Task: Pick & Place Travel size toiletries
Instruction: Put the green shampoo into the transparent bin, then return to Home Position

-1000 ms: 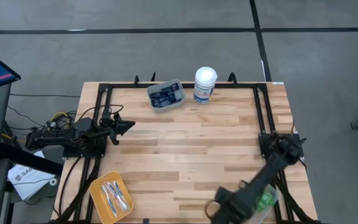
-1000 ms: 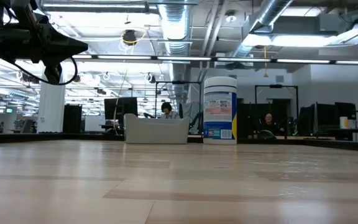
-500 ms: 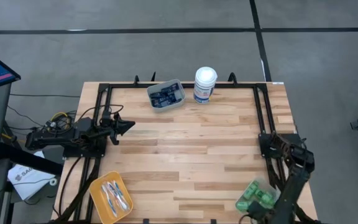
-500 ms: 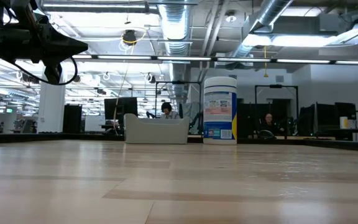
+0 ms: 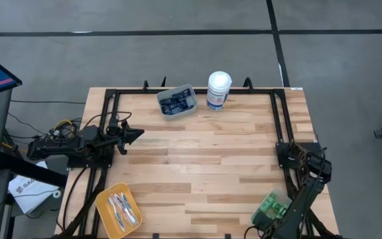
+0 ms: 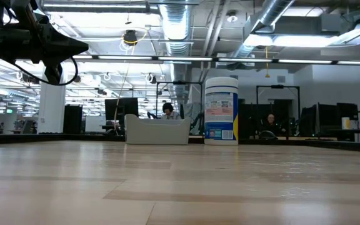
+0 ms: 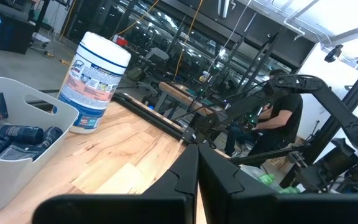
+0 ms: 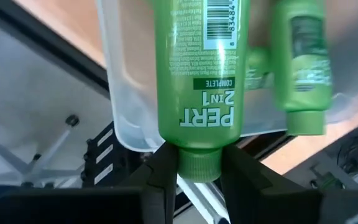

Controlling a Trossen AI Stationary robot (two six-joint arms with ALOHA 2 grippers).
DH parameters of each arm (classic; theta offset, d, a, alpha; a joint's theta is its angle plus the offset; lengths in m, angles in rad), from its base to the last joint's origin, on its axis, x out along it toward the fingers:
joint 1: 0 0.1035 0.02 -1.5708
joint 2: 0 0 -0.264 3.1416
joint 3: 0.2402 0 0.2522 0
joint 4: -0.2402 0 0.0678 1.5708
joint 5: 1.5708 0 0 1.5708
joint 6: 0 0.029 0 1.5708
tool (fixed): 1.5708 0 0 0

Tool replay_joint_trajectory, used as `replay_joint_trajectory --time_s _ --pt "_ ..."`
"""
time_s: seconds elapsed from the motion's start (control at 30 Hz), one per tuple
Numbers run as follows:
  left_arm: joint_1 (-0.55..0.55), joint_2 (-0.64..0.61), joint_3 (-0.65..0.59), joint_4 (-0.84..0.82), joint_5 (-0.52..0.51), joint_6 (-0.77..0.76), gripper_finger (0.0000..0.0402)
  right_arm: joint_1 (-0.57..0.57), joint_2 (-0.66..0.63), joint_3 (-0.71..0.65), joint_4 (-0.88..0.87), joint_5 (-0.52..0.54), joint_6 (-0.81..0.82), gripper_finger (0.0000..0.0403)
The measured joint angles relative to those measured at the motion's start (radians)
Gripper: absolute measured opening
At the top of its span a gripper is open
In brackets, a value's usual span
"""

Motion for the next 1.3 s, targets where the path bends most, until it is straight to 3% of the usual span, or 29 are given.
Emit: replay_joint_trajectory --time_s 0.2,0.53,0.63,0.77,0.93,1.07,1.2,1.3 --pt "0.0 0.0 0.0 0.0 0.0 0.0 0.0002 0.006 0.0 -0.032 0.03 -0.008 -0.017 0.0096" --pt "0.0 0.0 0.0 0.0 0.0 0.0 0.0002 -0.013 -0.011 -0.03 -0.005 0.009 -0.114 0.0208" --pt "0.0 0.0 0.0 0.0 0.0 0.0 0.0002 -0.028 -0.062 -0.011 -0.014 0.092 -0.143 0.0233" --pt "0.0 0.0 0.0 0.0 0.0 0.0 0.0002 -0.082 -0.19 -0.004 -0.039 0.322 -0.198 0.0238" --pt "0.0 0.0 0.0 0.0 0.0 0.0 0.0002 -0.21 -0.389 -0.004 -0.027 0.777 -0.409 0.0215" --pt "0.0 0.0 0.0 0.0 0.0 0.0 0.0002 -0.368 -0.518 -0.003 0.083 1.044 -0.765 0.0175" --pt "0.0 0.0 0.0 0.0 0.0 0.0 0.0002 -0.551 -0.605 -0.003 0.234 1.051 -1.158 0.0107" --pt "0.0 0.0 0.0 0.0 0.0 0.0 0.0002 -0.67 -0.649 -0.004 0.304 0.94 -1.409 0.0041"
